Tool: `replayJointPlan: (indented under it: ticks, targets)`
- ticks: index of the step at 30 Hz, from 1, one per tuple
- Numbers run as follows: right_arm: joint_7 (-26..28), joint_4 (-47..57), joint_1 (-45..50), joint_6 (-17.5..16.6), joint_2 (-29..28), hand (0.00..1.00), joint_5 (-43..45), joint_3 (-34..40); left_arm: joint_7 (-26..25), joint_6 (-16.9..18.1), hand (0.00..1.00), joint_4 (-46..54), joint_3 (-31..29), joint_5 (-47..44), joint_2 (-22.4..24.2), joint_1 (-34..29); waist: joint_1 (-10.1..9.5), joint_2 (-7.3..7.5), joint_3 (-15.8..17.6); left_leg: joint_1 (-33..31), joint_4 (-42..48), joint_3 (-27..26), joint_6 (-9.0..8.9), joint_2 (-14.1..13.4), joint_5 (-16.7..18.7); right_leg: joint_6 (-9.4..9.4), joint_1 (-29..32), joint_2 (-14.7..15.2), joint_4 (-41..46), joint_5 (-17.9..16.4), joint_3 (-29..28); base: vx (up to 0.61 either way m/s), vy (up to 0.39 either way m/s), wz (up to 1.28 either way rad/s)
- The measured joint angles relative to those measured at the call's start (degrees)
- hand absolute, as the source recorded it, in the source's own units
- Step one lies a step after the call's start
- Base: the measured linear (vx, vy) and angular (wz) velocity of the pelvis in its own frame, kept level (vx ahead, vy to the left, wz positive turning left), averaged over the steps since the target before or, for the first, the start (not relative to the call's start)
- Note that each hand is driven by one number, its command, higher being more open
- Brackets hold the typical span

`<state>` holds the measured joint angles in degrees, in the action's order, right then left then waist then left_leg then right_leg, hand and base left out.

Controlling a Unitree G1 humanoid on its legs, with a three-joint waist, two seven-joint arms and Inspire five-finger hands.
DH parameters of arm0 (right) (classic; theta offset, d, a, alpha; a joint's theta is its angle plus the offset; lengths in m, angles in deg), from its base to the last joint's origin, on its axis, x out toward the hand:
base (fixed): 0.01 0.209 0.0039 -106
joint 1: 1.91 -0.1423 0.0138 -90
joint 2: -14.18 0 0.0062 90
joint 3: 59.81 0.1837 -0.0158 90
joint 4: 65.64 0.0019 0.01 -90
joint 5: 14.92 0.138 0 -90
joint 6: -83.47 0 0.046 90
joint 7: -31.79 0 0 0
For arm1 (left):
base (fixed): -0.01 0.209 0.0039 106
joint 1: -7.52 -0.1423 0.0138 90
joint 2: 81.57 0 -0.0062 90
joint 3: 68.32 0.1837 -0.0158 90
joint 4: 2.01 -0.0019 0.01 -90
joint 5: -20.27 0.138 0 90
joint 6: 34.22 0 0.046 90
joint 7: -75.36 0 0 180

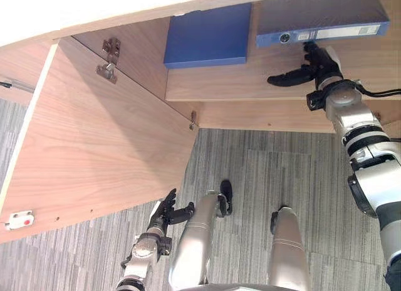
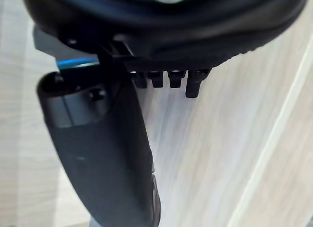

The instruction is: Walk over to the cabinet, pick up the folder, carry it to the office cabinet, place the folder inside the office cabinet, then close the office cabinet door

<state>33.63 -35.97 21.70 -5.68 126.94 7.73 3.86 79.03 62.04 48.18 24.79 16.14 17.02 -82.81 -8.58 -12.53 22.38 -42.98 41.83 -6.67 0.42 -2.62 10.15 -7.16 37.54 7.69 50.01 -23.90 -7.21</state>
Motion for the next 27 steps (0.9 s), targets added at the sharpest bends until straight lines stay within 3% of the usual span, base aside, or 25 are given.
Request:
replayJointPlan:
  ticks: [4,10,16,20,27]
  targets:
    - [2.98,-0.04,0.43,-0.46,0.3,1.0,-2.68,-3.28,0.72,0.0,1.0,-0.57,-0.01,0.4,-0.98,-0.08,-0.04,0.59,-0.3,0.82,-0.5,-0.82,0.41,-0.14,0.27,-0.31,-0.69,0.0,-1.12,0.39,-0.72,0.03,0.035,-0.11]
    - [5.65,4.5,4.14,-1.62,2.09,1.0,-22.62,-8.81,1.41,-0.02,1.0,-0.96,-0.08,2.1,-1.77,-0.12,-0.21,1.75,-0.78,2.22,-1.13,-1.48,0.71,-0.28,0.6,-0.6,-2.25,0.09,-2.73,0.73,-0.99,0.01,0.015,-0.03]
    - [10.0,11.91,8.08,-1.7,3.64,1.0,-33.06,-16.07,1.88,-0.07,1.0,-2.03,-0.09,4.29,-3.0,-0.79,0.64,3.6,-1.64,5.94,-4.48,-3.39,0.69,-1.12,0.59,-0.58,-5.07,-0.04,-6.89,2.35,-1.48,0.05,0.014,-0.17]
    - [12.05,16.78,10.3,-2.07,4.76,1.0,-36.43,-20.38,2.16,-0.33,1.0,-2.54,0.1,5.32,-3.44,-1.04,1.57,3.93,-1.6,9.55,-6.72,-4.46,0.66,-1.79,0.58,-0.55,-8.58,-0.19,-10.57,3.89,-1.07,0.11,0.016,-0.2]
    - [18.38,22.36,15.09,-2.79,4.26,1.0,-38.54,-27.47,2.6,-0.7,1.0,-4.42,-0.36,7.85,-4.7,-1.68,3.03,6.05,-1.51,18.75,-9.85,-5.58,-0.48,-3.81,1.23,0.22,-18.14,-1.12,-16.37,5.58,1.29,0.11,-0.037,-0.13]
